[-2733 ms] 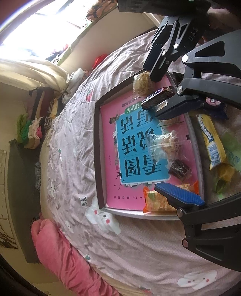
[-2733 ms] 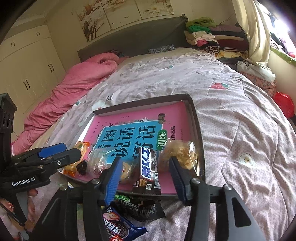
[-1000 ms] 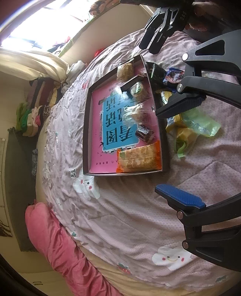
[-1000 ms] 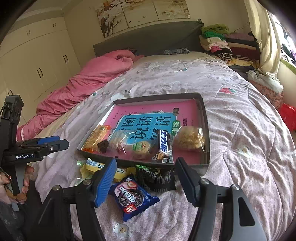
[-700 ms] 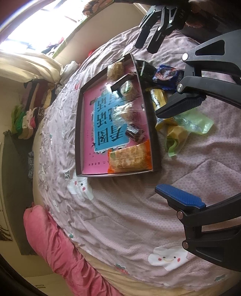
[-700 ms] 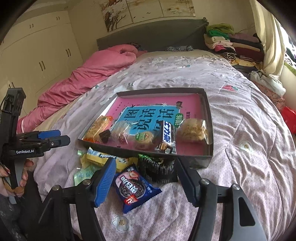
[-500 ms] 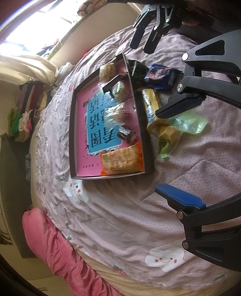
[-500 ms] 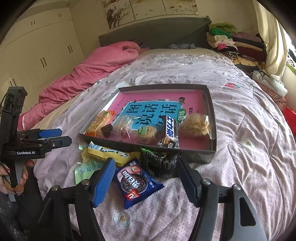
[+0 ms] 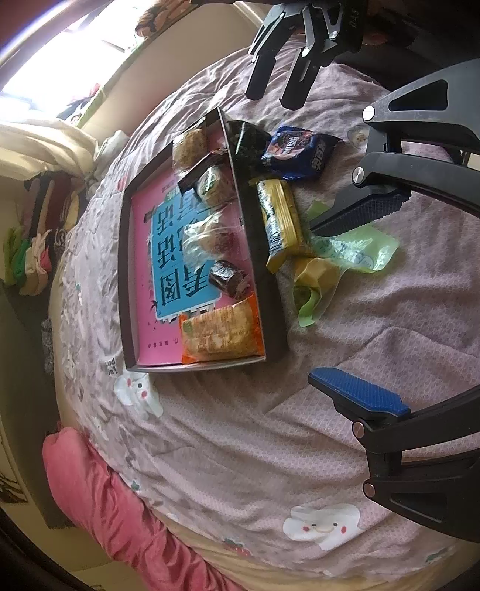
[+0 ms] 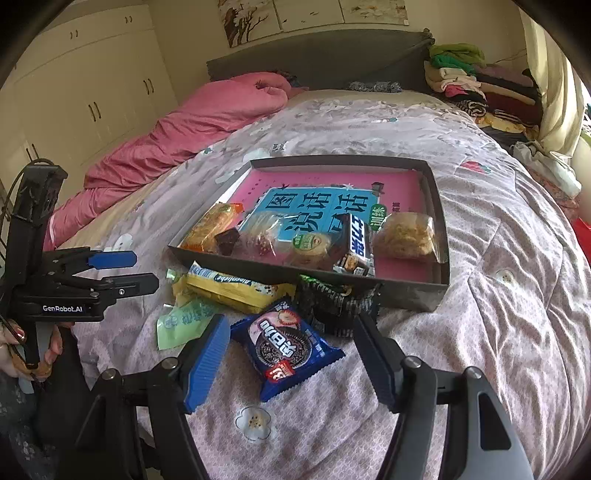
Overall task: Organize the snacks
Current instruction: 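Lift both open tools away from the tray, then grasp the clear green-printed cake bag with the left tool while the right tool grasps the blue Oreo pack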
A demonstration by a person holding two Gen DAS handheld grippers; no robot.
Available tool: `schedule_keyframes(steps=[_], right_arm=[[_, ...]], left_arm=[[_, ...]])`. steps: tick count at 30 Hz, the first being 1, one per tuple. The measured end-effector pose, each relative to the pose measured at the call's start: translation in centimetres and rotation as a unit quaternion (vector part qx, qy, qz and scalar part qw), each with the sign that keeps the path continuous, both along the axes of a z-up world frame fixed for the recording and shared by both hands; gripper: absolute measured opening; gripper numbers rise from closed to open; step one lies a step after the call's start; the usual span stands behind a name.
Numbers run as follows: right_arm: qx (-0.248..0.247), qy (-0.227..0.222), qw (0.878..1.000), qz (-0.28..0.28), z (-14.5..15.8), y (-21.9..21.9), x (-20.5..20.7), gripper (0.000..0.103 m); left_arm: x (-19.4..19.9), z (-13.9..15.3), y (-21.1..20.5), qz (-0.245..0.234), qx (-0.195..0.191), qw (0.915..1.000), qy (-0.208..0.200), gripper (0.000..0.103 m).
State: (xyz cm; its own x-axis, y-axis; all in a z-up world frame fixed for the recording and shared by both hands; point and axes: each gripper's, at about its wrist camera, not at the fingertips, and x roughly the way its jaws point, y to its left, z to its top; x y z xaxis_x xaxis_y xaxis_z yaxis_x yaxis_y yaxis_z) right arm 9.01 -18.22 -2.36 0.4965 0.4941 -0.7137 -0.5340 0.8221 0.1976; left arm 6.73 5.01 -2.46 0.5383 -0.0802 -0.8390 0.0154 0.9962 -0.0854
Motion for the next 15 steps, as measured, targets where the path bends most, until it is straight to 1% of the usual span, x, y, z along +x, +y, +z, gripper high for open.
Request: schedule_keyframes(steps=[8, 11, 15], right_arm=[[-0.008, 0.012, 1.000, 0.010, -0.8, 0.3, -0.4, 0.069], [-0.018, 0.014, 1.000, 0.016, -1.3, 0.5, -0.3, 0.069], [-0.041, 0.005, 0.999, 0.030, -2.2, 1.0, -0.4, 0.072]], left_arm=[[0.2, -1.1, -0.8, -0.015, 0.003, 0.9998, 0.015, 0.075], [0.2, -1.6, -1.0, -0.019, 0.001, 0.9996, 0.020, 0.075], [0.3, -1.9, -1.1, -0.022, -0.002, 0.9995, 0.021, 0.075]])
